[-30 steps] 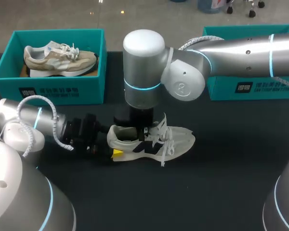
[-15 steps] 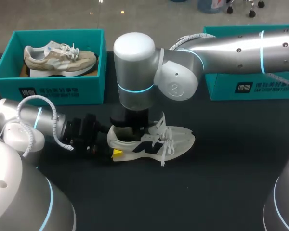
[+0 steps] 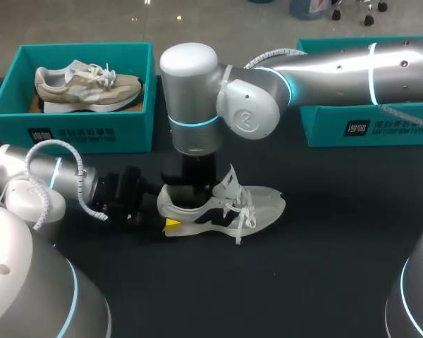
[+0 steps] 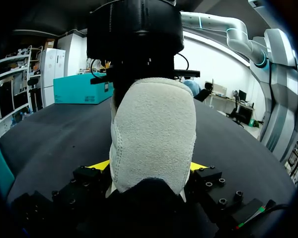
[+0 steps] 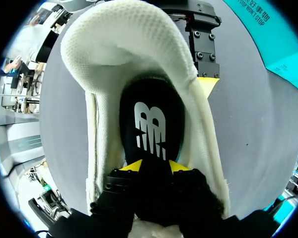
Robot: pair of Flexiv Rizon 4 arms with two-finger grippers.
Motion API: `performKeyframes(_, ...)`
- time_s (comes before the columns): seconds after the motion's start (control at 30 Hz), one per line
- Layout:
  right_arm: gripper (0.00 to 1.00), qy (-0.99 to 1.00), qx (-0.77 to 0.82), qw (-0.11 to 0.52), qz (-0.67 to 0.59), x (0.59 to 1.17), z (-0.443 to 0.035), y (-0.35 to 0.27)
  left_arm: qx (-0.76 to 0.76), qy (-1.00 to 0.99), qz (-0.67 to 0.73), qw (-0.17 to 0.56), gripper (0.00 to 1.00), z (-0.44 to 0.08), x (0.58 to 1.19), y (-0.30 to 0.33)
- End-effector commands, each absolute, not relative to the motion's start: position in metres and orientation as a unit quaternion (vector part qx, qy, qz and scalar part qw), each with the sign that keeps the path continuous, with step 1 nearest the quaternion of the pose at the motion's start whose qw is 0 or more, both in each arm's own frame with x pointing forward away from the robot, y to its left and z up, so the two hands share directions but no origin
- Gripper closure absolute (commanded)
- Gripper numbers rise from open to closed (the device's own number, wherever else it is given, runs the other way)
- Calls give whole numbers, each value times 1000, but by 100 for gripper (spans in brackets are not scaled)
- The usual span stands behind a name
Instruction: Take the shoe out of the shoebox, open the shoe tongue, remove and reinsert the insole, then place the shoe into the shoebox
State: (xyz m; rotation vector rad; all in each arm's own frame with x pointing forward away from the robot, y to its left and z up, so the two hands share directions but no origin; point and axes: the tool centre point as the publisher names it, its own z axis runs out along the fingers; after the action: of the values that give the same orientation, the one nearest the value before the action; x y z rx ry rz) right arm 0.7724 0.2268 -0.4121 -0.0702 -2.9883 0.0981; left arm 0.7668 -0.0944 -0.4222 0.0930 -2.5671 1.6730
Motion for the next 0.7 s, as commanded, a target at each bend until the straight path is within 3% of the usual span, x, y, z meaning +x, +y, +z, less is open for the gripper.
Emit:
performKeyframes(0.03, 100, -995, -26, 82, 41, 763, -466, 227, 31, -837, 544, 38, 100, -426, 769, -94)
performKeyframes(0.3, 100, -995, -43, 81, 41, 758, -462, 217, 31, -837, 544, 38, 100, -426, 769, -94)
performKeyframes(0.7, 100, -998, -62, 13, 3, 765, -395, 195, 31, -837, 544, 38, 100, -426, 769, -94)
